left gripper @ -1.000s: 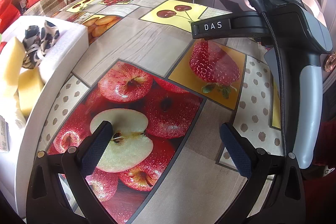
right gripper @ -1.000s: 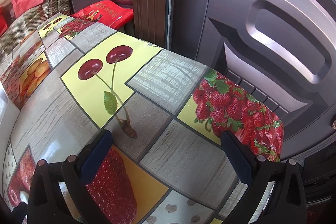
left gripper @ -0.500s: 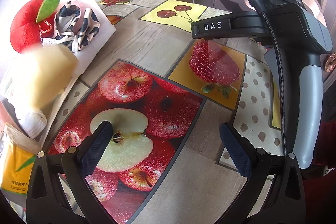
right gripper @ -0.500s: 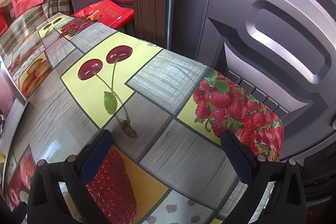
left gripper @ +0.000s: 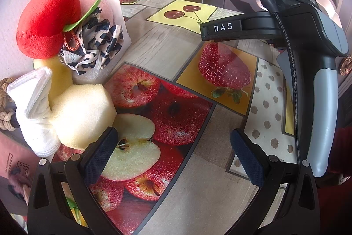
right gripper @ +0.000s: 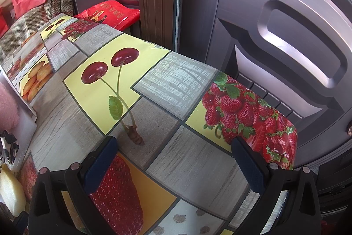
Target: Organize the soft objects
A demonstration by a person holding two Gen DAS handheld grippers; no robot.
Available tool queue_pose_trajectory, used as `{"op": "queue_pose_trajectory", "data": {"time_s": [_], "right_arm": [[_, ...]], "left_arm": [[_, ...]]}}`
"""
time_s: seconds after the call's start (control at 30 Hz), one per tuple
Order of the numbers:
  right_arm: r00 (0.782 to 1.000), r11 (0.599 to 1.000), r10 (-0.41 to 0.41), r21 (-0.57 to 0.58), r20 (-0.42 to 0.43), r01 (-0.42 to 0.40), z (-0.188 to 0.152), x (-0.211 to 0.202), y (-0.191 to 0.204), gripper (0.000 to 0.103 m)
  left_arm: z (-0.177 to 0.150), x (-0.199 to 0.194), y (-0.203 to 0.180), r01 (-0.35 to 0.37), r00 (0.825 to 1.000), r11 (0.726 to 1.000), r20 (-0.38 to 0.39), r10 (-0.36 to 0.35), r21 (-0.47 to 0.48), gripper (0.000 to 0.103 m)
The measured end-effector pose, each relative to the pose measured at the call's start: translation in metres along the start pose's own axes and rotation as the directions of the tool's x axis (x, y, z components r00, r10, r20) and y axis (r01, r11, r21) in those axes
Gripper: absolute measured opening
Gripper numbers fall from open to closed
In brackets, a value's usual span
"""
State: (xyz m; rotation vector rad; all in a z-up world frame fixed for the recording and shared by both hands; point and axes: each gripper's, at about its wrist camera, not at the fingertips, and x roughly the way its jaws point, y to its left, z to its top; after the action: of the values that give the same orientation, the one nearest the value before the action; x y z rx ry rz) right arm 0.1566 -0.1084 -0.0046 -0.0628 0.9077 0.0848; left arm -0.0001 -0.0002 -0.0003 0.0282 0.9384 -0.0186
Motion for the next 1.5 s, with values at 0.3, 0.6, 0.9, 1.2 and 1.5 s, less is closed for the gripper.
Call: {"op": "queue_pose_trajectory", "data": {"time_s": [0.3,0.6,0.9,1.2,1.5], "right_arm": [[1.000,1.000,0.000,0.000,0.000,0.000,0.0000,-0.0001,0.0000,0.103],[1.000,1.000,0.000,0.000,0.000,0.000,0.0002,-0.0002,0.0001,0.103],[1.000,1.000,-0.001,0.000,0.000,0.001,0.0001,-0.0003,0.0002,0.103],[1.000,1.000,-0.001,0.000,0.000,0.001,0.0000,-0.0003,0.0002,0.103],[1.000,1.000,-0.001,-0.001,0.000,0.001,-0.0003,0.0001,0.0000,0.103]], "left_arm": [[0.0001,-0.0001,0.0002,0.000,1.000,1.000,0.000,0.000,0.000,0.102],[0.0001,-0.0001,0.0002,0.000,1.000,1.000,0.000,0.000,0.000,0.102],[0.0001,-0.0001,0.0002,0.000,1.000,1.000,0.000,0.000,0.000,0.102],[-0.0036,-0.0026,0.0000,0.003,1.000,1.000,-0.001,-0.003,0.000,0.102],[-0.0027,-0.0027,0.0005,0.003,1.000,1.000,-0.001,-0.003,0.000,0.102]]}}
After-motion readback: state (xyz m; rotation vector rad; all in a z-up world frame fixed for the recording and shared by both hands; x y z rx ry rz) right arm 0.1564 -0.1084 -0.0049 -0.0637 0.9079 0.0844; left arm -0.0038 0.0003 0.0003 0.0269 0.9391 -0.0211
